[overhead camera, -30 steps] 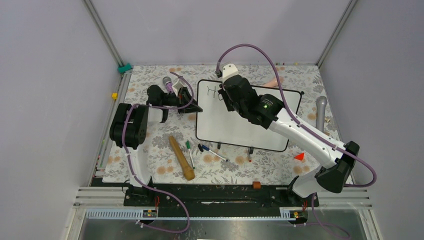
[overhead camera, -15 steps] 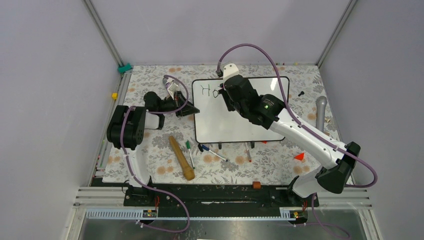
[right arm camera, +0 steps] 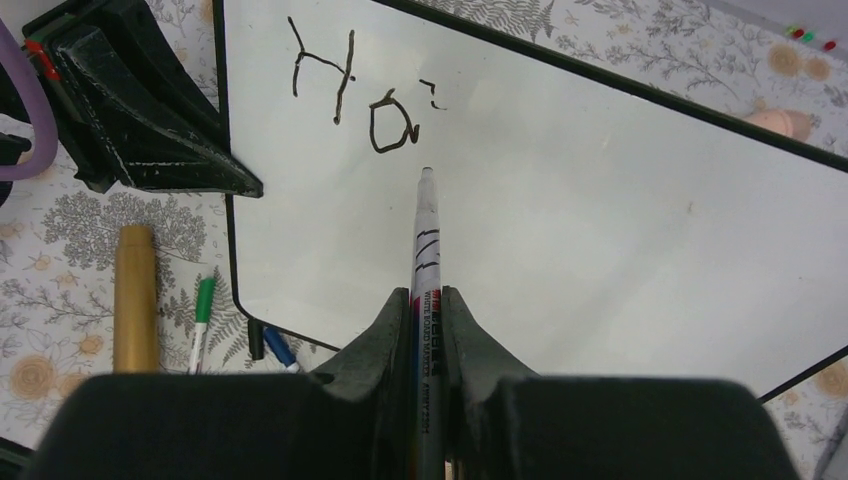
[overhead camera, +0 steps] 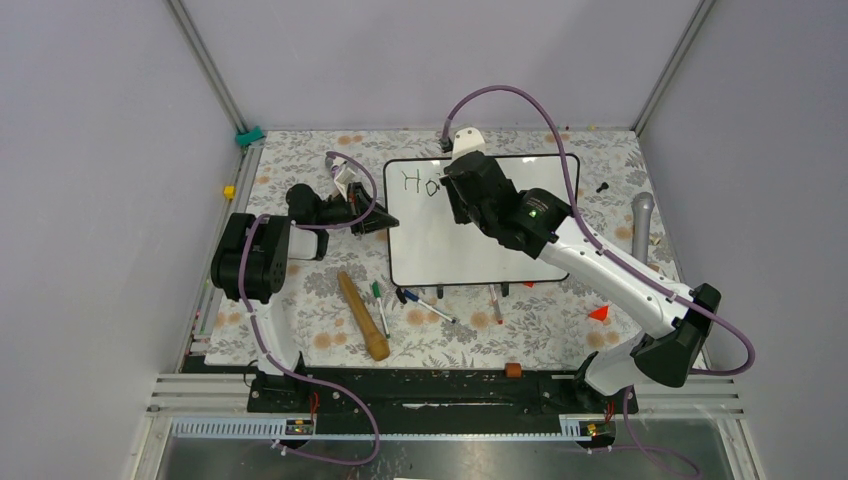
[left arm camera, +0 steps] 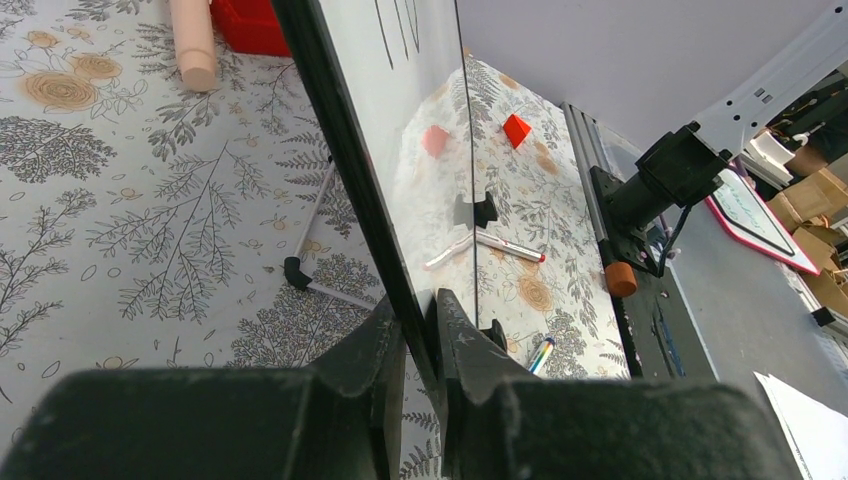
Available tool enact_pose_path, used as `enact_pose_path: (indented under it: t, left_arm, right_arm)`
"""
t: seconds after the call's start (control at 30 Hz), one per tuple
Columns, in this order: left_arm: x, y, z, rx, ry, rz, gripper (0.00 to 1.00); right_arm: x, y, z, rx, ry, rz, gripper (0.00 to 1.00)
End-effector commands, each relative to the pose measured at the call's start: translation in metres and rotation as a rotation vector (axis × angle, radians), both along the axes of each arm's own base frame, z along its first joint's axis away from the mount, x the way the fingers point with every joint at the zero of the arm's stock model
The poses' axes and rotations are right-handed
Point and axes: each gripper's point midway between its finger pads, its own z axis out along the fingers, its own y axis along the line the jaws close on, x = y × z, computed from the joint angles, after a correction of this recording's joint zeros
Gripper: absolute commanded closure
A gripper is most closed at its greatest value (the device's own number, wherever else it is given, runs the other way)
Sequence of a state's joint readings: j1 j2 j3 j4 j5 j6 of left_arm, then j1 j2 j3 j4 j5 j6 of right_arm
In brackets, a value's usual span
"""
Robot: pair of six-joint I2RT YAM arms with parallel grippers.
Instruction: Write a sentence on the whiteboard
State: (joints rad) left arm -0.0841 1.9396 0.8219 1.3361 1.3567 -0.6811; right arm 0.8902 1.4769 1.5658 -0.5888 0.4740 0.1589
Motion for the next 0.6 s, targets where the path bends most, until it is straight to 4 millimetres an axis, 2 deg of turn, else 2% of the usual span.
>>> enact_pose_path:
  t: [0.0, 0.2, 0.57]
  left_arm:
    - [0.010, 0.004, 0.030, 0.001, -0.360, 0.045, 1.00]
    - [0.005, 0.004, 0.029, 0.006, -0.375, 0.038, 1.00]
    - [0.001, 0.004, 0.028, 0.011, -0.387, 0.019, 1.00]
  right_arm:
    - [-0.002, 0.005, 0.004, 0.060, 0.007, -0.051, 1.00]
    - [0.000, 0.015, 0.000, 0.045, -0.023, -0.078, 1.00]
    - [0.016, 0.007, 0.003, 0.016, -0.122, -0.152, 1.00]
